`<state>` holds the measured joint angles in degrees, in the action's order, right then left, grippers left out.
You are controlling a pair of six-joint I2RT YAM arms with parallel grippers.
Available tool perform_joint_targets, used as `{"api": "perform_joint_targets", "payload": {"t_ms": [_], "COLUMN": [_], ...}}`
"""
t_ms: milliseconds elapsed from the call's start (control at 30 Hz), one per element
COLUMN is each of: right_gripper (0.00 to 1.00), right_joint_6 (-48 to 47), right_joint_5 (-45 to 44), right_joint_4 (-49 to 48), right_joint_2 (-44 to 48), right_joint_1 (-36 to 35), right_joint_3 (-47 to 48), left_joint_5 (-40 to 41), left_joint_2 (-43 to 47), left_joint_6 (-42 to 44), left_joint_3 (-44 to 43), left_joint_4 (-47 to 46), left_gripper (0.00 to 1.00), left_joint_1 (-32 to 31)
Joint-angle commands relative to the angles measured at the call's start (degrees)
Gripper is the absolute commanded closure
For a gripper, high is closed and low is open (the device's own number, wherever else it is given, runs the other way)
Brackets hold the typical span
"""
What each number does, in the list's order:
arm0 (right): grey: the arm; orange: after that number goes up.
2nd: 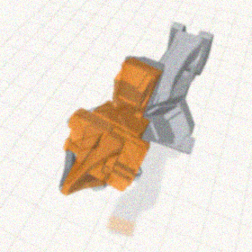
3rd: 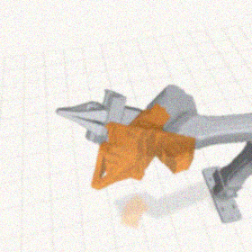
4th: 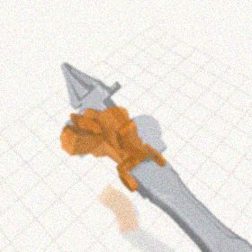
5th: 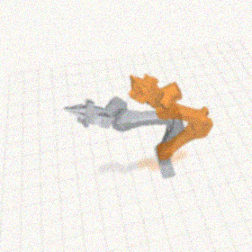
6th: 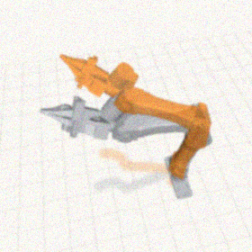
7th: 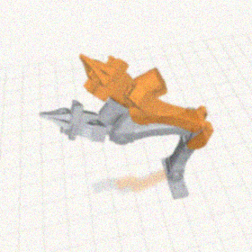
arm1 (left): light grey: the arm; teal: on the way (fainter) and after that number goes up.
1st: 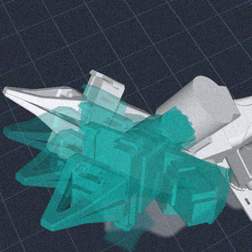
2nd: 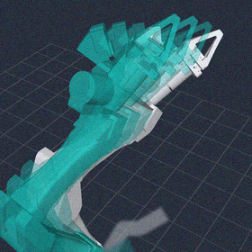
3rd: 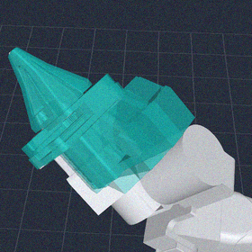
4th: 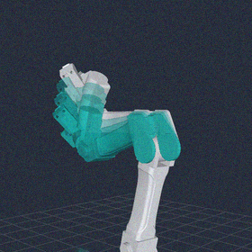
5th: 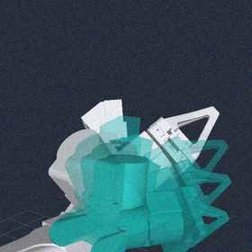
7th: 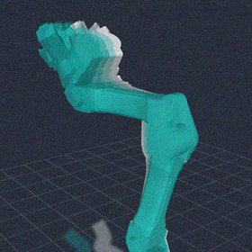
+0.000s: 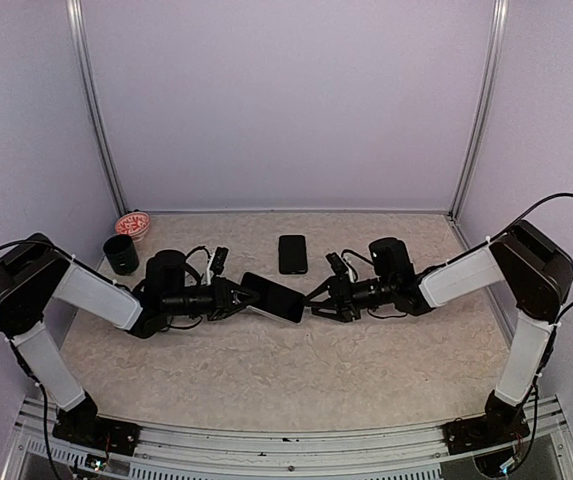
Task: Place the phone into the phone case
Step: Press the bottom corners of the phone case.
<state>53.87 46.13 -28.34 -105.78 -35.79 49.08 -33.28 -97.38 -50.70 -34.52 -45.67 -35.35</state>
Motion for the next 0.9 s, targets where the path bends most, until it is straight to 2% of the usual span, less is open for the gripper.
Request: {"api": "perform_joint_targets", "payload": {"t_ms": [0,167,500,867], "right_gripper": [0.42,0.42,0.42,0.42], "right_joint_6": [-4.0,-7.9,-10.4,-11.5], "right_joint_5": [0.6,3.3,16.3,24.6], "right_joint_4": [3.4,4.0,-5.0,-11.5], "right_joint_2": [3.7,4.3,4.8,6.2], "right_joint_1": [0.8,1.0,1.0,1.0], "right_joint_3": [-1.0,-0.3,-0.6,-2.2], "left_joint_5": [-2.5,-4.5,-10.2,-16.1], "left_joint_2": [3.9,5.3,6.4,2.2], "left_joint_6": [1.4,1.4,-1.7,-10.1], "left_joint_3": [0.1,0.1,0.9,1.9], "left_joint_4": [-4.3,-5.6,-12.7,-26.6], "left_gripper": [0.88,0.88,0.88,0.88], "left_joint_1": [1.0,1.3,1.3,1.0]}}
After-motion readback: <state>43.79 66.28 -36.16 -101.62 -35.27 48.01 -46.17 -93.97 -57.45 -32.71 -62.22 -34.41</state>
